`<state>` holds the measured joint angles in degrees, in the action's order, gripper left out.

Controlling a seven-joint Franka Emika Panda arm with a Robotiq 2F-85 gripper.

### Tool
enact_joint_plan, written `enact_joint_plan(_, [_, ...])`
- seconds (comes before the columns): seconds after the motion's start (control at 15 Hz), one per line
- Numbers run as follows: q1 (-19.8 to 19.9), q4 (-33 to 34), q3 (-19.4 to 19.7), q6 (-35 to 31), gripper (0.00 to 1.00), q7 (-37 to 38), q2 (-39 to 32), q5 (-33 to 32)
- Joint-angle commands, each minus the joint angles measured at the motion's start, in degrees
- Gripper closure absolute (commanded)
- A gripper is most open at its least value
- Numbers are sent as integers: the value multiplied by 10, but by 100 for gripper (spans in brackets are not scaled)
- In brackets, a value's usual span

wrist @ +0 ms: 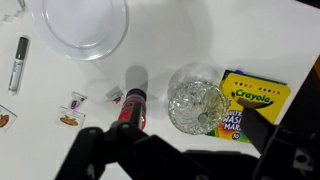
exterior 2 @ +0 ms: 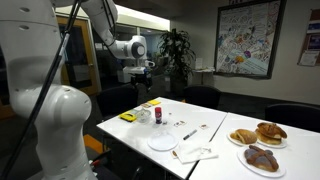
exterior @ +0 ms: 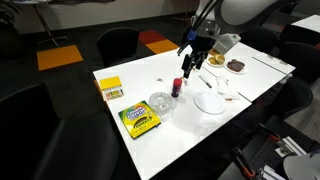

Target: Remove the lid from the bowl

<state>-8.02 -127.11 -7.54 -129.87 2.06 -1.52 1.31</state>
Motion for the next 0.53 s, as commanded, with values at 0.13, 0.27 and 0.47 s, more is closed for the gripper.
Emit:
enact_joint_plan(0.13, [5,24,0,-25,0,-51,-70,34])
enact_joint_plan(0.27, [4,31,-1,-44,0,-55,-92,27])
enact_joint_plan(0.47, [0,49,-5,-80,0,-64,-127,16])
